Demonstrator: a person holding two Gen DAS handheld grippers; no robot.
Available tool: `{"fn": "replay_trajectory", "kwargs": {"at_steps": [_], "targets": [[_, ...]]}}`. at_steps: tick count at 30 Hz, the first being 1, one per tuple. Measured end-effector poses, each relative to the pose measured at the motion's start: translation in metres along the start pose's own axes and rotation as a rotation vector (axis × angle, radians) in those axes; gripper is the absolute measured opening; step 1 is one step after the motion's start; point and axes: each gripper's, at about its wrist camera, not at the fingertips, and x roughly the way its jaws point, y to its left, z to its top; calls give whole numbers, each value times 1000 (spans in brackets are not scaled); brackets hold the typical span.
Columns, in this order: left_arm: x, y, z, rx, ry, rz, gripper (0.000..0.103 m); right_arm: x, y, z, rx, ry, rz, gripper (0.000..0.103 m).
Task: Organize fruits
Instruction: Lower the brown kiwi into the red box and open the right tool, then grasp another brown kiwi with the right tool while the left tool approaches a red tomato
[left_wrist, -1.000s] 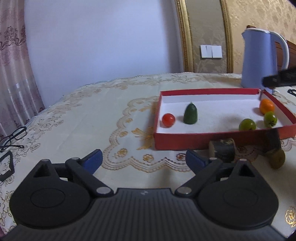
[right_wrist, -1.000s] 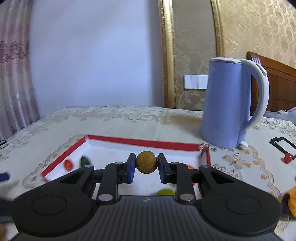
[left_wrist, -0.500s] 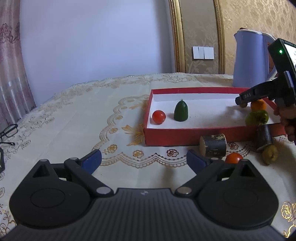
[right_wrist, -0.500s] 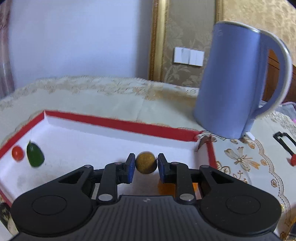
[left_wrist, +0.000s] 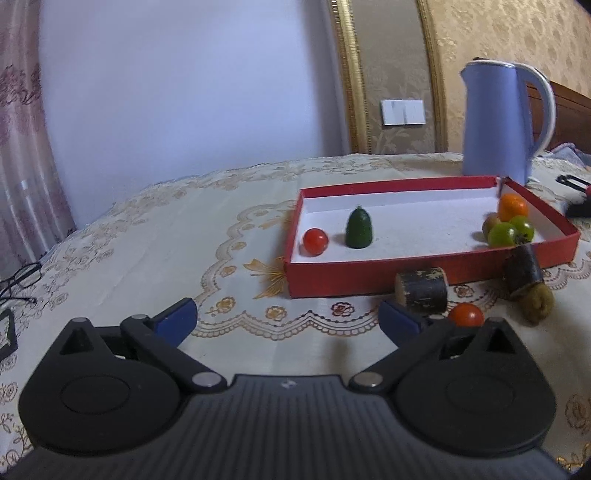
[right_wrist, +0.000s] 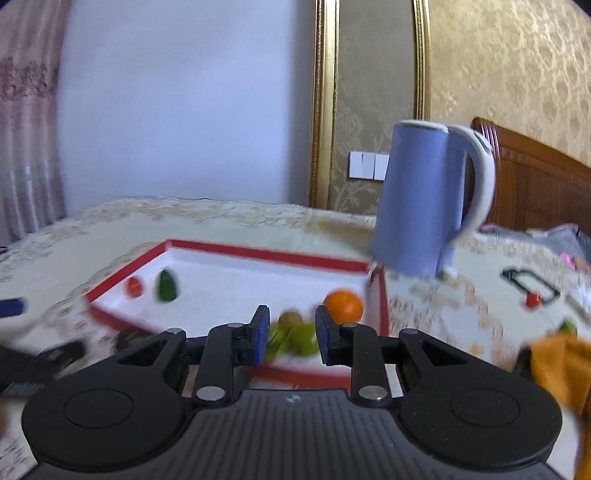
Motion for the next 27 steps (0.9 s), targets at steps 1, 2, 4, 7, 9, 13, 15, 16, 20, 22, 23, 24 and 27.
{"fn": "replay_trajectory", "kwargs": {"at_steps": [1,2,4,7,9,13,15,16,20,22,23,24,27], "targets": [[0,1,0,-6,2,5,103,-6,2,-8,18,9,19,26],[1,1,0,-8,7,2,103,-10,4,-16,33,21,37,26],[2,0,0,-4,17,10,103,-11,11,-28,37,62,62,26],[2,0,0,1,20,11,103,-4,21,-36,8,116,68,26],[3,1,0,-3,19,14,103,-2,26,-39,-2,129,61,26],[4,5,0,-24,26,9,103,3,33,-40,-12,151,67,29],[4,6,0,-32,34,2,103,5,34,-39,-9,154,71,32],[5,6,0,-33,37,2,103,7,34,-39,-6,156,72,37],[3,6,0,-38,30,0,103,15,40,-41,-21,166,70,48],[2,5,0,-35,25,4,103,17,43,-42,-27,158,72,48],[2,5,0,-32,23,5,103,18,43,-43,-28,162,77,47],[2,5,0,-31,20,7,103,18,43,-43,-28,162,82,39],[0,5,0,-33,11,-1,103,15,41,-42,-38,156,71,30]]}}
